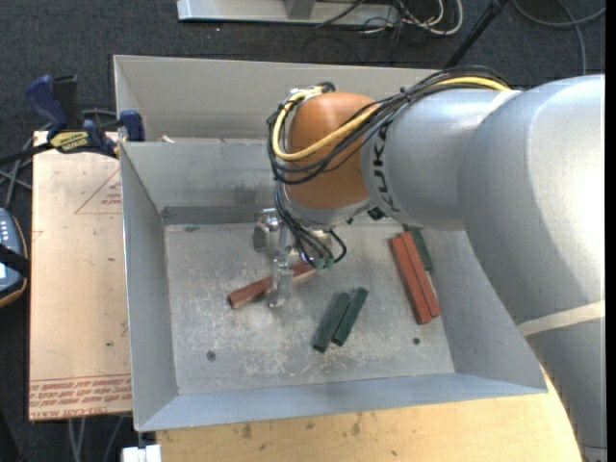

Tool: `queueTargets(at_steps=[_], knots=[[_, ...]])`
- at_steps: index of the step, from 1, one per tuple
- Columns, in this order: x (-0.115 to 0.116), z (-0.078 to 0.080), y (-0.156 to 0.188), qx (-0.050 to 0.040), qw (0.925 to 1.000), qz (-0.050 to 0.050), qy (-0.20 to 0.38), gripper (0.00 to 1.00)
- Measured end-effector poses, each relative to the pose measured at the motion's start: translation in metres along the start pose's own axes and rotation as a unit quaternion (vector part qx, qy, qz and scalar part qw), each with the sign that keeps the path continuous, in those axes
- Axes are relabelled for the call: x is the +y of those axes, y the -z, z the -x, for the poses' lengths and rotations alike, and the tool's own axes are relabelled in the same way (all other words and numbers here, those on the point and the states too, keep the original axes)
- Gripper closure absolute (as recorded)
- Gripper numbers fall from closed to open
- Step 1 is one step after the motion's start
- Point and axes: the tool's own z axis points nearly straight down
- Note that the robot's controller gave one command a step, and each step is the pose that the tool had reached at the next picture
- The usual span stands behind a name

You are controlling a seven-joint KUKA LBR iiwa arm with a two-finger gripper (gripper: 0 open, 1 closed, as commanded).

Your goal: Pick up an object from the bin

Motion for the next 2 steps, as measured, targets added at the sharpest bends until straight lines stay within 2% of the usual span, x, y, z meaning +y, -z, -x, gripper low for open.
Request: queueTargets(at_steps=[1, 2], knots=[[-0.0111, 0.0049, -0.0157, 0.0007, 0.9996, 0.0, 0.027, 1.0], [-0.0109, 0.0051, -0.0141, -0.0009, 0.9995, 0.0, 0.031, 1.0]])
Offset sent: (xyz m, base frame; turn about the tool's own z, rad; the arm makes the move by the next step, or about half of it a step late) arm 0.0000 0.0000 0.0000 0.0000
